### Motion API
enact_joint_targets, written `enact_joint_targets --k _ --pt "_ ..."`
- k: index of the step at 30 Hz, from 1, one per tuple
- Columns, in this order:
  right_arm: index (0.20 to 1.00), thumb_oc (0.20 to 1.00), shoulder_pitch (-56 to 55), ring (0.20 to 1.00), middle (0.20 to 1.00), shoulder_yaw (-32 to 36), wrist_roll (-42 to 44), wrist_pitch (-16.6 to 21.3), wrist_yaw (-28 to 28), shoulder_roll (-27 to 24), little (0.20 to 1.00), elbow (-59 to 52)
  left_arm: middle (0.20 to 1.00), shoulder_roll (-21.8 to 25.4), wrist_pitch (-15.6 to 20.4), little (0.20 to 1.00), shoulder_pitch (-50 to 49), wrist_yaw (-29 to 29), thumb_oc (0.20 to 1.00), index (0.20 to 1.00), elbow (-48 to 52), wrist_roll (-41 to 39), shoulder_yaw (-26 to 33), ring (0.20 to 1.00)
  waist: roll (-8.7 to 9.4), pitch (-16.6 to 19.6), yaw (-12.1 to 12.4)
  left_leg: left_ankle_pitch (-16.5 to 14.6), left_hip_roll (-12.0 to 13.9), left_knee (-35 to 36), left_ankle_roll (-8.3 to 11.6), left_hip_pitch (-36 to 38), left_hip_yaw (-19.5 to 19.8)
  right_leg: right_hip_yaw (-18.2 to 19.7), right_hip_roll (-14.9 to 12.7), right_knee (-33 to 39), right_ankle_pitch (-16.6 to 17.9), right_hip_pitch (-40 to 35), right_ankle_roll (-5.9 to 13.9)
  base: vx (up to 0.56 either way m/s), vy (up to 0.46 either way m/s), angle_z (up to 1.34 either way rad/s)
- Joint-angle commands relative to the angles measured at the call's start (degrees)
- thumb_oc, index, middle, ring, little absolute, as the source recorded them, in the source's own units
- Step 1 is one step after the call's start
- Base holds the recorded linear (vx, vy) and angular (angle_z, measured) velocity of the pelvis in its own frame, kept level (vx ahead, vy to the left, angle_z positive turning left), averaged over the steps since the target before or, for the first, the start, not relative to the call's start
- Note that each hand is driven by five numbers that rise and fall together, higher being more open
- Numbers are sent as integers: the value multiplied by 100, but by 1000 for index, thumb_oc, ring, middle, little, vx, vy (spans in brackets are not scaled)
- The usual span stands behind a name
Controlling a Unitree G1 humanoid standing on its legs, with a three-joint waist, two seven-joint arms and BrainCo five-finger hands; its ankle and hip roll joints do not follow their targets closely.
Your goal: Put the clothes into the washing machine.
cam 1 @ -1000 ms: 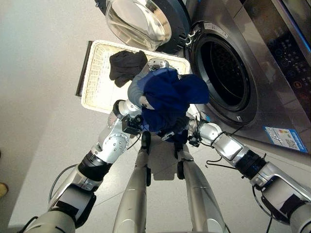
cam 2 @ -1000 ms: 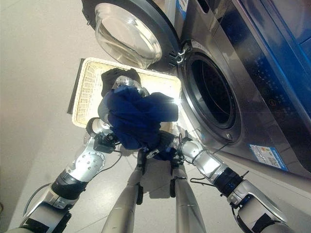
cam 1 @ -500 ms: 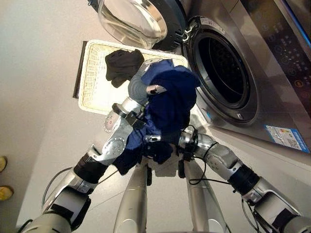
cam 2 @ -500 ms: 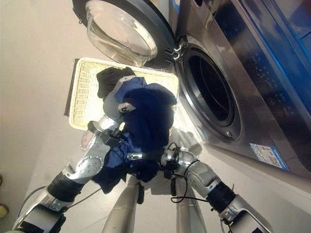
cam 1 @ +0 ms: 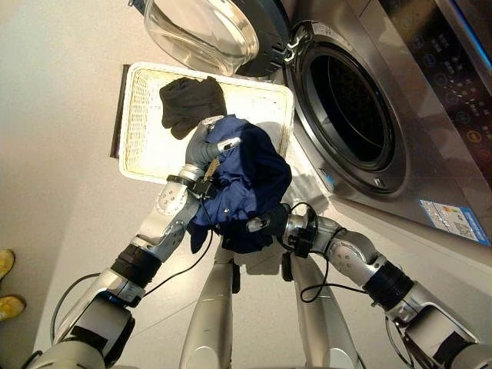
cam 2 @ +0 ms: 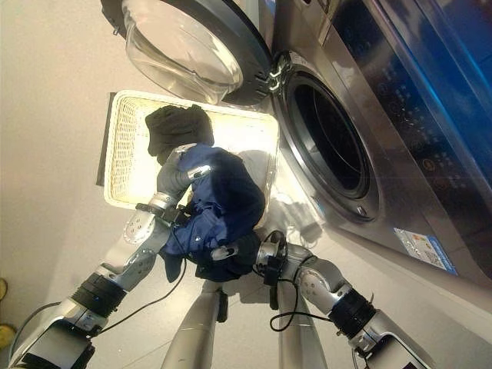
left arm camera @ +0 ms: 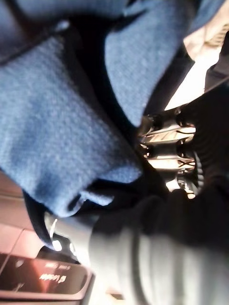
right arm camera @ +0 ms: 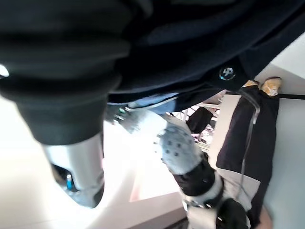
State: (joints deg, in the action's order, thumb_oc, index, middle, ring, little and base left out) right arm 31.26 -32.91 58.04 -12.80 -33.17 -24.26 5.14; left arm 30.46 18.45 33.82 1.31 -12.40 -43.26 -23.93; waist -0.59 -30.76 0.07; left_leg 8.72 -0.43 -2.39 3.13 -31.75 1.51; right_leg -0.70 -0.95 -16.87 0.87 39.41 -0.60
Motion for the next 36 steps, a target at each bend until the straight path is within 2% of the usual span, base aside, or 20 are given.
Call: enact_joint_targets --k 1,2,4,5,9,10,12,13,16,17,22,24,28,29,30,31,36 --pt "1000 1000 0 1000 1000 266 504 480 -80 202 1000 -566 200 -99 422 200 -60 -238 200 200 147 88 189 200 -48 97 -107 -193 -544 -412 -265 -198 -212 -632 -204 1231 839 -453 464 17 2 -18" --pt "1000 1000 -54 1000 1000 299 600 557 67 213 1000 -560 200 -155 444 200 -150 -551 200 200 145 -21 143 200 -56 97 -128 -178 -547 -401 -266 -234 -207 -596 -193 1258 866 -413 460 15 0 -16" --pt "1000 1000 -71 1000 1000 316 594 612 121 220 1000 -552 200 -170 426 200 -180 -744 200 200 166 -125 125 200 -60 97 -133 -173 -548 -399 -266 -245 -211 -587 -191 1267 874 -403 459 9 0 -6" --pt "1000 1000 -121 1000 1000 326 741 634 284 238 1000 -567 200 -212 319 200 -241 -1228 200 200 258 -316 43 200 -74 97 -149 -160 -555 -383 -273 -275 -223 -566 -186 1295 910 -357 462 0 0 0" --pt "1000 1000 -140 1000 1000 318 801 682 474 253 1000 -560 200 -212 173 200 -277 -1781 200 200 387 -359 -133 200 -80 97 -161 -146 -562 -351 -281 -299 -233 -557 -187 1355 972 -322 476 0 0 0" --pt "1000 1000 -145 1000 1000 309 849 701 647 231 1000 -577 200 -189 155 200 -318 -2116 200 200 500 -341 -227 200 -89 97 -163 -134 -562 -316 -288 -304 -232 -543 -183 1380 998 -305 484 0 0 0" --pt "1000 1000 -160 1000 1000 301 826 777 833 202 1000 -577 200 -162 95 200 -355 -2409 200 200 668 -388 -308 200 -97 97 -169 -121 -561 -292 -292 -310 -233 -524 -179 1405 1025 -292 484 6 19 -1" --pt "1000 1000 -177 1000 1000 273 786 796 1072 159 1000 -573 200 -136 40 200 -371 -2860 200 200 881 -463 -420 200 -110 97 -178 -107 -567 -257 -303 -309 -223 -482 -162 1431 1054 -278 484 14 45 -2" --pt "1000 1000 -193 1000 1000 261 796 836 1171 86 1000 -555 200 -114 18 200 -410 -3226 200 200 1105 -525 -528 200 -121 97 -187 -101 -567 -221 -313 -298 -217 -444 -146 1449 1071 -271 481 9 26 -3" --pt "1000 1000 -218 1000 1000 243 775 868 1263 21 1000 -544 200 -64 15 200 -433 -3575 200 200 1347 -581 -660 200 -127 97 -196 -98 -569 -199 -320 -303 -208 -402 -131 1456 1093 -249 479 7 13 -3" --pt "1000 1000 -210 1000 1000 153 647 823 1507 -48 1000 -511 200 -21 96 200 -384 -3984 200 200 1729 -768 -856 200 -115 97 -210 -106 -558 -190 -331 -311 -200 -328 -100 1428 1093 -220 471 0 0 0" --pt "1000 1000 -194 1000 1000 164 714 743 1624 -69 1000 -436 200 -23 -1 200 -313 -4216 200 200 1861 -811 -898 200 -95 97 -216 -119 -552 -187 -330 -288 -194 -308 -93 1420 1085 -236 471 0 0 0" --pt "1000 1000 -215 1000 1000 206 819 740 1618 -101 1000 -356 200 28 -198 200 -299 -4277 200 200 2019 -752 -951 200 -81 97 -215 -120 -545 -156 -326 -240 -196 -307 -85 1424 1092 -271 475 0 0 0" --pt "558 558 -243 558 558 212 904 821 1600 -131 558 -375 200 124 -274 200 -251 -4095 200 200 2036 -729 -999 200 -73 97 -220 -121 -544 -147 -327 -227 -202 -319 -95 1437 1106 -283 485 0 0 0" --pt "558 558 -243 558 558 212 904 821 1600 -131 558 -375 200 124 -274 200 -251 -4095 200 200 2036 -729 -999 200 -73 97 -220 -121 -544 -147 -327 -227 -202 -319 -95 1437 1106 -283 485 0 0 0" --pt "200 200 -267 200 200 208 949 922 1621 -139 200 -412 200 174 -334 200 -244 -3913 200 200 1997 -717 -1026 200 -70 97 -224 -122 -549 -150 -332 -228 -198 -316 -98 1443 1115 -282 489 0 0 0" --pt "200 200 -333 200 200 202 893 1068 1586 -143 200 -470 200 212 -353 200 -319 -3759 200 200 1899 -819 -984 200 -79 97 -227 -127 -539 -162 -333 -242 -215 -318 -115 1446 1107 -281 494 0 0 0"
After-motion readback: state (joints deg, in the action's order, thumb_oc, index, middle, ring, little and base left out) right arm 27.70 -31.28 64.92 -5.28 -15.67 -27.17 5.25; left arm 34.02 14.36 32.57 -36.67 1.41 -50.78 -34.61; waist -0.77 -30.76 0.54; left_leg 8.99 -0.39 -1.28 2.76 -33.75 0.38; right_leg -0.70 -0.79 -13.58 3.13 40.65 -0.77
